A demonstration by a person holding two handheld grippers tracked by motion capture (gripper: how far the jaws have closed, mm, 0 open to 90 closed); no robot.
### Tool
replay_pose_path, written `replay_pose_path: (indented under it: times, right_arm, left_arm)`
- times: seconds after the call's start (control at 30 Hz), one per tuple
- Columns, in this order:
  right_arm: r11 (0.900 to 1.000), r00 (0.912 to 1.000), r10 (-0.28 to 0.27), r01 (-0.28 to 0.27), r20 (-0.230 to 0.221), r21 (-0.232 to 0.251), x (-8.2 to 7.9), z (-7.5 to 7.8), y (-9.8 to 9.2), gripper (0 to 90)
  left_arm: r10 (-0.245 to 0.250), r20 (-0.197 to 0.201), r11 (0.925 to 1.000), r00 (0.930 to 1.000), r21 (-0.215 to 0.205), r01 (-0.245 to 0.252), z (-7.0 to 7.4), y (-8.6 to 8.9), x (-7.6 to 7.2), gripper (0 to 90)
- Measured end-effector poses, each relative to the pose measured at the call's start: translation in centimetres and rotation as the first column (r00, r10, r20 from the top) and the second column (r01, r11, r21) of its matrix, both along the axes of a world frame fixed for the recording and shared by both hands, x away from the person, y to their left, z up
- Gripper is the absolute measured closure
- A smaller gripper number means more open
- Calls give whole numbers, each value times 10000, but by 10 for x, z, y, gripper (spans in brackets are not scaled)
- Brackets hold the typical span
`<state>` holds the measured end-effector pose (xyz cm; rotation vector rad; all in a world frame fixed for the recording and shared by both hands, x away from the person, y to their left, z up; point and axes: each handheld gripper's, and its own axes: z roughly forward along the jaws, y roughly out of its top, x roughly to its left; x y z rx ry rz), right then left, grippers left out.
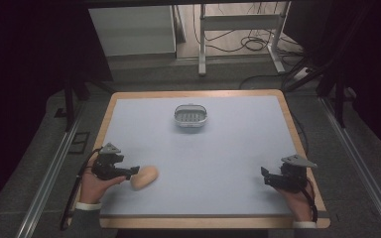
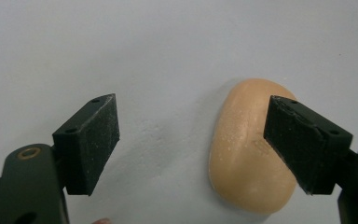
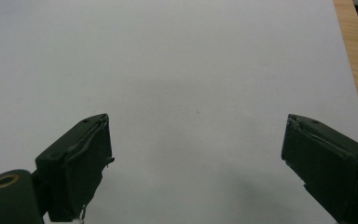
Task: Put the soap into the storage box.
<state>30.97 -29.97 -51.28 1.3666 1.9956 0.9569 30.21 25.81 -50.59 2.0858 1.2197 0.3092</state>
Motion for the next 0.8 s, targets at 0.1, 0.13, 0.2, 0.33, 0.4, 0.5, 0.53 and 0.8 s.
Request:
replay_pose_path:
  times: [0.1, 0.13, 0.2, 0.33, 0.4, 0.5, 0.53, 0.8]
  right_arm:
    - [10000, 10000, 50, -51, 20, 40, 1, 0, 0, 85]
    - [10000, 10000, 51, -51, -20, 11, 1, -1, 1, 84]
    - [10000, 10000, 83, -83, -50, -12, 1, -2, 1, 84]
    - [9999, 9999, 154, -154, -51, -45, 0, -4, 3, 85]
    - [9999, 9999, 143, -143, -16, -34, -1, -4, 3, 84]
    - [10000, 10000, 80, -80, 41, 39, -3, -3, 2, 84]
    - [10000, 10000, 36, -36, 79, 74, -4, -3, 1, 85]
    - [9997, 9999, 155, -155, 52, 168, -6, -6, 1, 85]
  left_arm:
    - [41, 17, 10000, 10000, -15, -41, 0, 1, 0, 183]
    - [38, 17, 10000, 10000, -11, -38, 1, 1, 0, 183]
    - [18, 8, 10000, 10000, -2, -18, 0, 1, 0, 183]
    - [-63, -44, 10000, 10000, -2, 63, 0, 1, 1, 180]
    - [-69, -56, 10000, 10000, -23, 69, 0, 1, 1, 179]
    - [-65, -54, 10000, 10000, 20, 65, 1, 0, 1, 178]
    - [-44, -48, 10000, 10000, 22, 44, 1, 0, 0, 178]
    - [128, -114, 9998, 9999, 139, -126, 0, 2, 1, 176]
